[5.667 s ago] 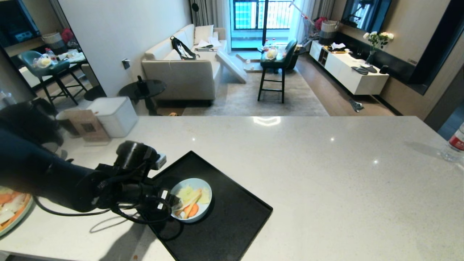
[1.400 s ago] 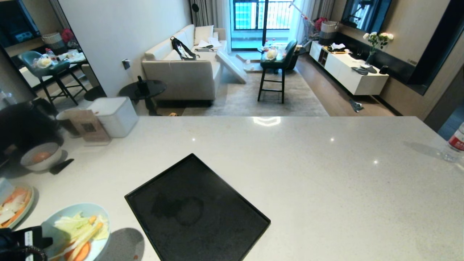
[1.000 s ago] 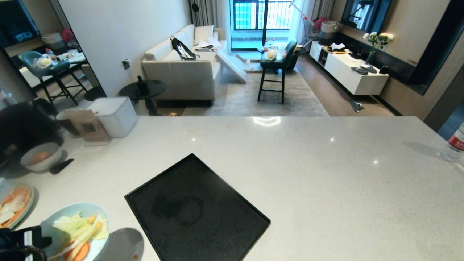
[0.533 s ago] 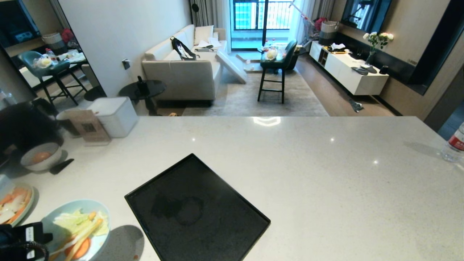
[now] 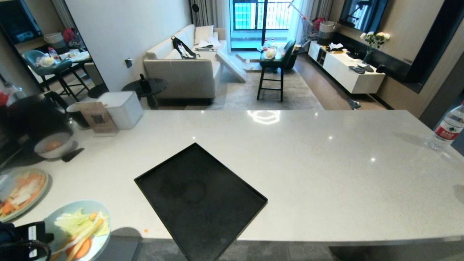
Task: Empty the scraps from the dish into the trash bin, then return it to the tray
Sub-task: Move the bowl over the trash can
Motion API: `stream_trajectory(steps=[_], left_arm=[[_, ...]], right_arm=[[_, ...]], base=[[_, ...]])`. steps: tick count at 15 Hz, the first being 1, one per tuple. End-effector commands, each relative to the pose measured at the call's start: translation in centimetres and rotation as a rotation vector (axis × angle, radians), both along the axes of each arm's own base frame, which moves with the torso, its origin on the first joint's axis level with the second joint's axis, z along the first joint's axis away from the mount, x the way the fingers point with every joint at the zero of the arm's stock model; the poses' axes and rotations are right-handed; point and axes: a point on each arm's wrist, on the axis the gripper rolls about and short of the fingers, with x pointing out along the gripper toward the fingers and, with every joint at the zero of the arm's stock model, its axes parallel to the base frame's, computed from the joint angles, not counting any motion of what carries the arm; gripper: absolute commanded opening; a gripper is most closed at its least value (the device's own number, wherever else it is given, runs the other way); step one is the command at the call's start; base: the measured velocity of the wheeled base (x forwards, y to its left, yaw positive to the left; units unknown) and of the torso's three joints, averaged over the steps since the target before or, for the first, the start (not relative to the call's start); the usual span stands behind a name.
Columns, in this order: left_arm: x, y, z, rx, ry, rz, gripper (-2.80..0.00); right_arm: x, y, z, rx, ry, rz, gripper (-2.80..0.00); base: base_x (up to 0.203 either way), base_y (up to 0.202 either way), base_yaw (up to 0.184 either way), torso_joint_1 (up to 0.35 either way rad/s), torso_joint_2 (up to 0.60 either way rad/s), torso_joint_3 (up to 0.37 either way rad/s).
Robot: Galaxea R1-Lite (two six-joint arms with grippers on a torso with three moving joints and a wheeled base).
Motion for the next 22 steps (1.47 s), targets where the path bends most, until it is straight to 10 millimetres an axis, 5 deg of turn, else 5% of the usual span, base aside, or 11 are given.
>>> stream_trajectory(steps=[1, 12, 22], left_arm=[[0.1, 0.0, -0.1, -0.002, 0.01, 0.002, -2.8], [0.2, 0.1, 0.3, 0.011, -0.006, 0.017, -2.8], [1.1, 0.1, 0.2, -0.005, 0.017, 0.005, -2.8]], right_arm=[[0.0, 0.0, 0.0, 0.0, -0.001, 0.0, -2.8], [0.0, 0.0, 0.0, 0.0, -0.001, 0.0, -2.8], [0.0, 0.0, 0.0, 0.001, -0.001, 0.0, -2.8]], base=[[-0.191, 0.0, 0.001, 0.007, 0.0, -0.002], [-0.191, 0.0, -0.001, 0.002, 0.0, 0.003], [-0.006, 0.0, 0.0, -0.001, 0.0, 0.001]])
